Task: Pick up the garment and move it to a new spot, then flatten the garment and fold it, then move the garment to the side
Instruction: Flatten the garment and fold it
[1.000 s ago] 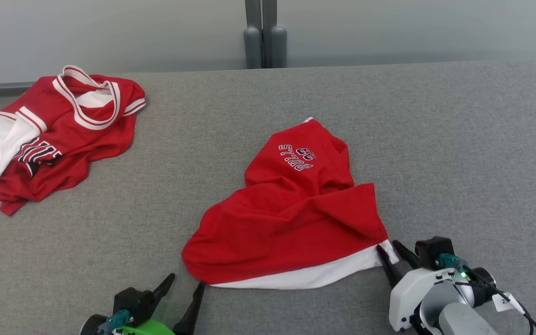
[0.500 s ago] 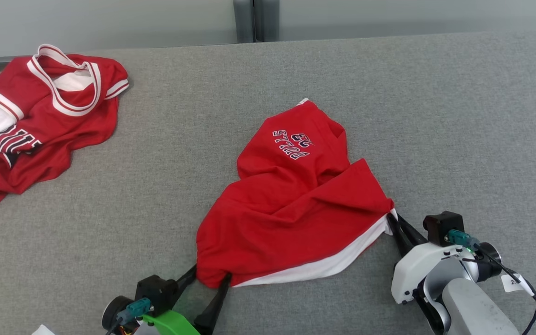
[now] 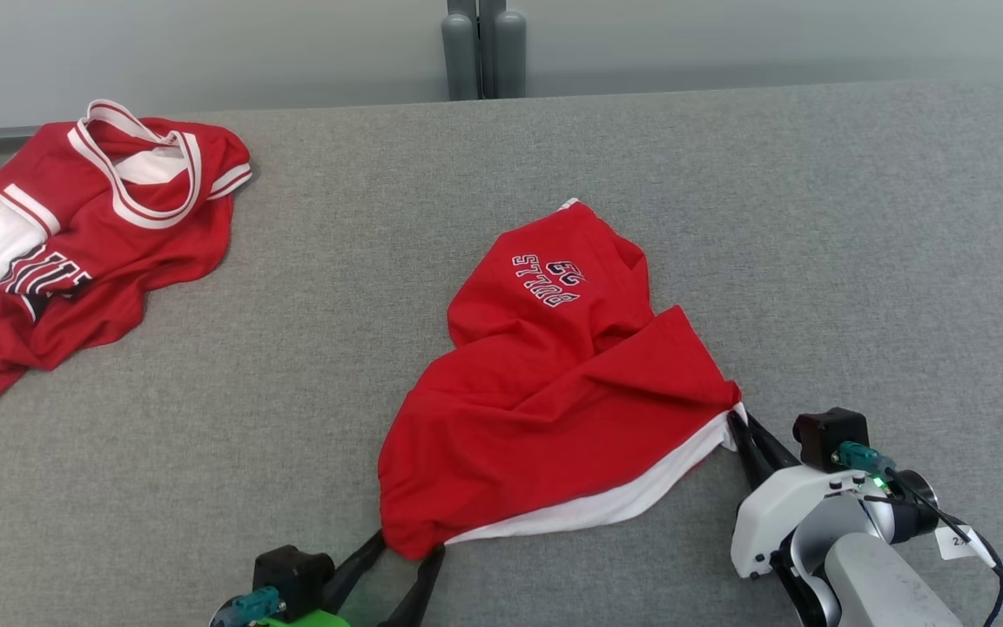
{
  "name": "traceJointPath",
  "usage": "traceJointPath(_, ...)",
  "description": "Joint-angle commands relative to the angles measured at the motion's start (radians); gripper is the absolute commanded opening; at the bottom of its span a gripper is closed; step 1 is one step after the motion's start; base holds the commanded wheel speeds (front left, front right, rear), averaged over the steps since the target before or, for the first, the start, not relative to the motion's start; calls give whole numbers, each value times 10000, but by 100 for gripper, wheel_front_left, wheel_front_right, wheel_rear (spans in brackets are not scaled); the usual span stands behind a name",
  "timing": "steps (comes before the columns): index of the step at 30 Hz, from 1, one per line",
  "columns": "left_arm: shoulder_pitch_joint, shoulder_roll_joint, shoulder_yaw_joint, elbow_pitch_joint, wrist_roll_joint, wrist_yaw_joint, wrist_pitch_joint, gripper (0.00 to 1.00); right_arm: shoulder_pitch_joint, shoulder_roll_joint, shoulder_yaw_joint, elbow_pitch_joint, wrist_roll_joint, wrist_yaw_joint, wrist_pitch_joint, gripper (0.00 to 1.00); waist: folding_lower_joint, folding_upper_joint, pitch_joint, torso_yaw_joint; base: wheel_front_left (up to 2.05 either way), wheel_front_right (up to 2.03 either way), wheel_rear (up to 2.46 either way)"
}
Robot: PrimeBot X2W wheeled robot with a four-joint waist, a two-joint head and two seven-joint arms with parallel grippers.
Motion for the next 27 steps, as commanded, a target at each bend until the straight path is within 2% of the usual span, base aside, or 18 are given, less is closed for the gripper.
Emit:
traceJointPath(1, -56, -6, -119, 7, -188, -1, 8, 100, 64, 30, 45, 17, 111, -10, 1, 0, 0, 0, 37, -12, 0, 0, 0)
traceJointPath(13, -764, -288, -436, 697, -507, 8, 26, 100, -270, 76, 231, -372, 395, -5, 4, 0, 0, 0, 580, -296, 0, 0, 0)
traceJointPath(17, -729, -305, -971, 724, -817, 6, 86, 100, -242, 44, 288, -508, 522, -5, -7, 0, 0, 0, 630, -347, 0, 0, 0)
traceJointPath(18, -715, -315, -1172, 659, -919, -2, 88, 92, -220, 39, 301, -545, 550, -5, 0, 0, 0, 0, 622, -353, 0, 0, 0)
traceJointPath(20, -715, -265, -1447, 559, -1037, -3, 88, 100, -166, 36, 325, -598, 622, -5, 17, 0, 0, 0, 592, -354, 0, 0, 0)
traceJointPath(23, -731, -162, -1816, 406, -1185, -5, 85, 100, -88, 12, 344, -655, 675, -5, 53, 0, 0, 0, 521, -343, 0, 0, 0)
traceJointPath(25, -723, -87, -1999, 354, -1286, -3, 83, 92, -18, -2, 346, -684, 728, -5, 61, 0, 0, 0, 447, -323, 0, 0, 0)
traceJointPath(26, -727, -52, -2104, 342, -1326, -3, 79, 62, 22, -10, 352, -704, 742, -5, 65, 0, 0, 0, 413, -312, 0, 0, 0)
traceJointPath(27, -747, -50, -2116, 296, -1323, -3, 74, 48, 44, -13, 362, -717, 747, -5, 82, 0, 0, 0, 390, -301, 0, 0, 0)
